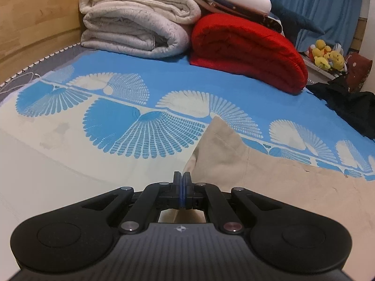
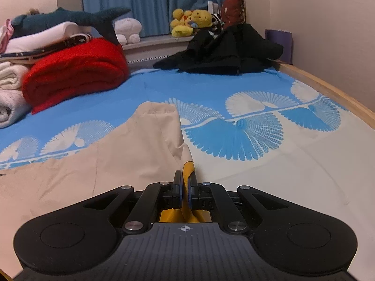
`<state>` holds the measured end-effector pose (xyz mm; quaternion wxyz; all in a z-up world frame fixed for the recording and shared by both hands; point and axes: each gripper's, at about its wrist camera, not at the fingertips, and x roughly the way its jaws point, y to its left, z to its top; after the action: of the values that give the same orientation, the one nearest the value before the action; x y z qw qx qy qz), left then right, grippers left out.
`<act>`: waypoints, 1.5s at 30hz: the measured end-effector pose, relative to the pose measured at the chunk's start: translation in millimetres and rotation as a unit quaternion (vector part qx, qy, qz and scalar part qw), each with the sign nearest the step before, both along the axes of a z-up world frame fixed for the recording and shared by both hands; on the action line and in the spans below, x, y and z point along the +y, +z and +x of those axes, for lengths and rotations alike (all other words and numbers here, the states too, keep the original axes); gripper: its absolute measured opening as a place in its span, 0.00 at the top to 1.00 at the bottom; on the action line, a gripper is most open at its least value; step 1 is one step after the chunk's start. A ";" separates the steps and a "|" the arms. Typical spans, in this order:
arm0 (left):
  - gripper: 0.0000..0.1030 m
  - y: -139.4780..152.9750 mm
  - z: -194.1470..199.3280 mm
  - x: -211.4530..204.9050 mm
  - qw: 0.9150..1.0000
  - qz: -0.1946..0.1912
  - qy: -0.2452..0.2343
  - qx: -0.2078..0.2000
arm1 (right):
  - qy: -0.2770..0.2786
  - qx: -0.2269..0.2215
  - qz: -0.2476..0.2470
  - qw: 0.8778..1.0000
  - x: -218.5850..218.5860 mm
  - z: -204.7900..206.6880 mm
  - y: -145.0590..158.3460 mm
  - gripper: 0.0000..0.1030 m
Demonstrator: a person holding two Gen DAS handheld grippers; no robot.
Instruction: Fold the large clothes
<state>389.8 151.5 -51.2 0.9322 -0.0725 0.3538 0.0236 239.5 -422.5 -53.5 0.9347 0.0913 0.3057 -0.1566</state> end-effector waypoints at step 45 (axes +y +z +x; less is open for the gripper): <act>0.50 16.2 -120.8 -88.2 0.923 0.078 -0.370 0.070 | 0.217 0.272 -0.041 0.936 -12.6 -125.9 -47.1 0.66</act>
<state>269.0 63.4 -35.0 0.8500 0.1383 0.4170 -0.2907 113.6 -435.0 -100.6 0.8298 -0.0620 0.5543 0.0187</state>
